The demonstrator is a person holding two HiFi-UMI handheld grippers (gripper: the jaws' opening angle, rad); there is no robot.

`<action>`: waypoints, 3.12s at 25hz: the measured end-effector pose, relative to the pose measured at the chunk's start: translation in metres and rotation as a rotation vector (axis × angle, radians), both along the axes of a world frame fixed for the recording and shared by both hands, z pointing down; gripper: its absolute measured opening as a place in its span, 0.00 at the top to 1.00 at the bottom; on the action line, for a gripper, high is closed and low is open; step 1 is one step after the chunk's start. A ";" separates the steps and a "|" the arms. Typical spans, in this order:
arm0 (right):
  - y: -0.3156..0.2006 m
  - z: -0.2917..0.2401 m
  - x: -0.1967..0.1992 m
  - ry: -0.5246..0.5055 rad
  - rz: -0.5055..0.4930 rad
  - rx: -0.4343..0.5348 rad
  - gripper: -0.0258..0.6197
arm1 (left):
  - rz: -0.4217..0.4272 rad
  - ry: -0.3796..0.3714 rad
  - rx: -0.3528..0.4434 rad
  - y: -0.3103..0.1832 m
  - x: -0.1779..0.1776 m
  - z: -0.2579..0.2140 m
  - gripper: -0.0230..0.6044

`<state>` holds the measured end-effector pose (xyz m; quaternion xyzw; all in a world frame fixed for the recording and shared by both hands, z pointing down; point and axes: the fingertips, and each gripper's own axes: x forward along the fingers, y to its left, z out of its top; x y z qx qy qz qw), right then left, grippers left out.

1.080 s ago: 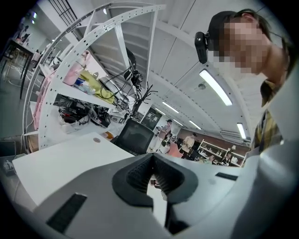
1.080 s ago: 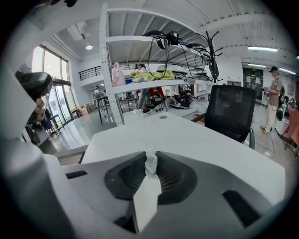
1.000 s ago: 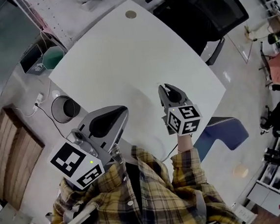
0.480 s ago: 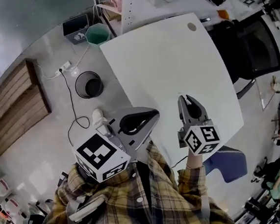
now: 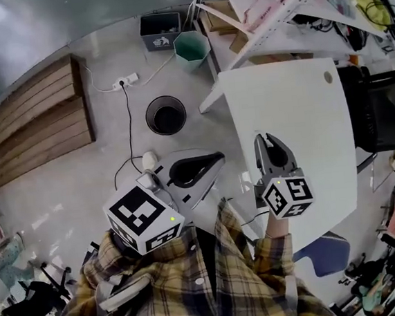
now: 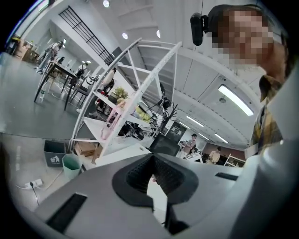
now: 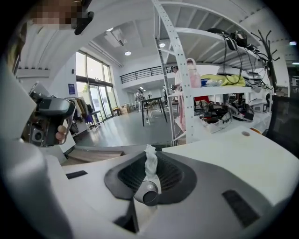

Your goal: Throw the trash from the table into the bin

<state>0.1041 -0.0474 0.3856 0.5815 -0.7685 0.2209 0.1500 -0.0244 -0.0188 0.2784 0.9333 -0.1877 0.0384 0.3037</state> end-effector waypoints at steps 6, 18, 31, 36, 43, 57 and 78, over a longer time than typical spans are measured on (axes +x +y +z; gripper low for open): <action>-0.055 0.011 -0.112 -0.018 -0.064 0.003 0.90 | -0.040 -0.030 -0.011 -0.043 -0.103 0.012 0.95; -0.093 0.058 -0.239 -0.006 -0.246 -0.078 0.90 | -0.181 -0.041 -0.114 -0.071 -0.199 0.061 0.95; -0.123 0.209 -0.261 0.075 -0.376 -0.208 0.90 | -0.303 -0.070 -0.185 -0.100 -0.220 0.163 0.95; -0.129 0.308 -0.259 0.078 -0.391 -0.255 0.90 | -0.326 -0.093 -0.225 -0.097 -0.219 0.236 0.95; -0.142 0.451 -0.249 0.060 -0.380 -0.326 0.89 | -0.268 -0.116 -0.249 -0.098 -0.198 0.326 0.95; -0.140 0.663 -0.247 0.017 -0.419 -0.565 0.88 | -0.231 -0.149 -0.258 -0.109 -0.186 0.435 0.95; -0.120 0.616 -0.248 -0.024 -0.404 -0.676 0.61 | -0.228 -0.144 -0.307 -0.103 -0.190 0.377 0.95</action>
